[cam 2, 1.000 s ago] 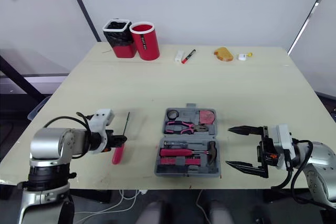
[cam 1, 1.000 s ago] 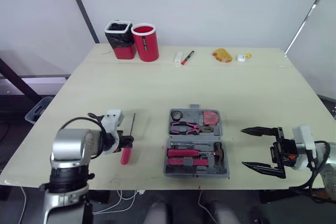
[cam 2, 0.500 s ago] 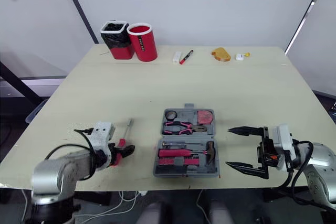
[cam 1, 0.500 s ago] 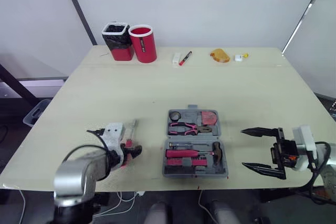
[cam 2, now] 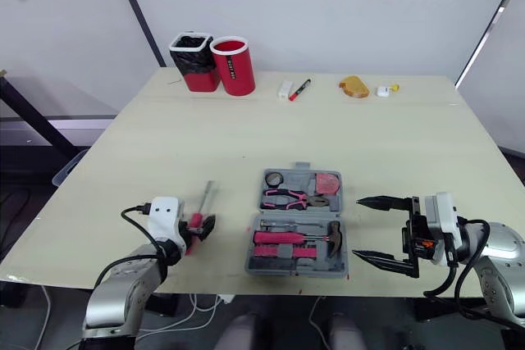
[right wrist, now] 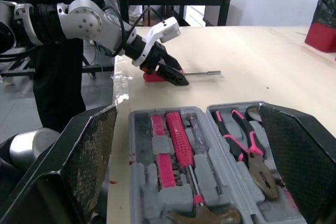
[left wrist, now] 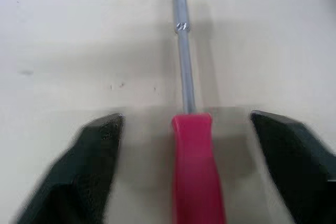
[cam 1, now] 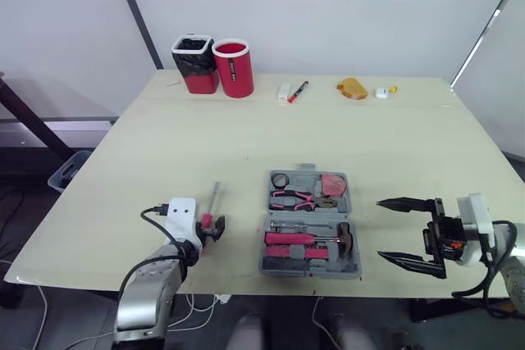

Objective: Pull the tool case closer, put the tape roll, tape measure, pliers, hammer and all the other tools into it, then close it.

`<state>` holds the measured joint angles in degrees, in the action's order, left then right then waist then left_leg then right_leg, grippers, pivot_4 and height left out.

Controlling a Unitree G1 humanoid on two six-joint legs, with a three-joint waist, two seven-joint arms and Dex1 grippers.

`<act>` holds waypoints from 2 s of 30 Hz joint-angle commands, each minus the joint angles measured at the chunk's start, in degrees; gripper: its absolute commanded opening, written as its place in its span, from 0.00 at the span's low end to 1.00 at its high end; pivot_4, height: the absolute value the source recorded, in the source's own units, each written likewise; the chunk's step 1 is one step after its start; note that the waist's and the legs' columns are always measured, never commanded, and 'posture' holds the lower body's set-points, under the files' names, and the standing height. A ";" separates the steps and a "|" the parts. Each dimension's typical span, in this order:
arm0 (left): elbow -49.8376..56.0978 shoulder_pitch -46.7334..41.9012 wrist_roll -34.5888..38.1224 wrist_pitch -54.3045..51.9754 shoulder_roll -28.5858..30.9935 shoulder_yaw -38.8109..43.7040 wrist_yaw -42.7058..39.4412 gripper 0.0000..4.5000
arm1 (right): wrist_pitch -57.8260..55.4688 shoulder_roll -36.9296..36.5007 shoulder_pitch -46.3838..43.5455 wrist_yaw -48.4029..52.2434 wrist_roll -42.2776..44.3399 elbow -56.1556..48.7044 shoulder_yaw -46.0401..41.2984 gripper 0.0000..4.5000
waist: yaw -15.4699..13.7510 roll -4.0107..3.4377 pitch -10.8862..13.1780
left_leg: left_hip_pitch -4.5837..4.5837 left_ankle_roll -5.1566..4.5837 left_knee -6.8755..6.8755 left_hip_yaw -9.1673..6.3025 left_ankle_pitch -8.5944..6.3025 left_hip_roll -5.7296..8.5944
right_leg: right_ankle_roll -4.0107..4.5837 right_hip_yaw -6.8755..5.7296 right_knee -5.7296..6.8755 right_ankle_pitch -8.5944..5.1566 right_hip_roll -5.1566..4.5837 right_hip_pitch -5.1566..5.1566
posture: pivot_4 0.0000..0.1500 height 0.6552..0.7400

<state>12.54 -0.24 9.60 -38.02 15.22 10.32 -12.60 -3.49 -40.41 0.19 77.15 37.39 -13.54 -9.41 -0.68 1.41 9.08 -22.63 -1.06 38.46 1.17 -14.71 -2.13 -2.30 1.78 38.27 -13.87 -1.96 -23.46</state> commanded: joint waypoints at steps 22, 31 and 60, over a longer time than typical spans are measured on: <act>3.24 0.77 3.78 8.18 15.63 -2.79 -20.09 0.10 | 0.95 0.30 -0.31 0.58 0.50 0.39 -1.20 1.00 | 0.12 -0.16 -0.08 | -0.08 0.00 -0.03 0.03 0.00 -0.08 | 0.15 -0.18 -0.10 -0.08 0.08 -0.01 | 1.00 1.00; 3.85 -1.40 7.96 8.50 26.26 -6.02 -36.49 0.10 | 0.99 0.17 1.04 0.47 0.78 -0.24 -1.71 1.00 | -0.04 -0.15 -0.04 | -0.17 0.00 -0.07 0.05 0.00 -0.09 | 0.16 -0.21 -0.27 -0.09 0.05 -0.01 | 1.00 1.00; 2.63 -40.34 -3.32 -7.25 19.02 -49.76 -58.32 0.10 | 1.83 -3.86 6.36 4.49 0.27 2.24 -7.20 1.00 | 0.47 -0.13 0.00 | -0.23 -0.02 -0.03 -0.01 0.00 -0.08 | -0.01 -0.13 -0.29 -0.03 0.29 -0.02 | 1.00 1.00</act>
<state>13.11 -38.82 7.20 -41.07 34.49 -37.52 -70.89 -2.25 -43.56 6.26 81.86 37.06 -9.33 -14.47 -0.21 1.28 9.08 -22.86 -1.08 38.42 1.13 -14.71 -2.23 -2.31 1.65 37.99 -13.91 -1.65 -23.47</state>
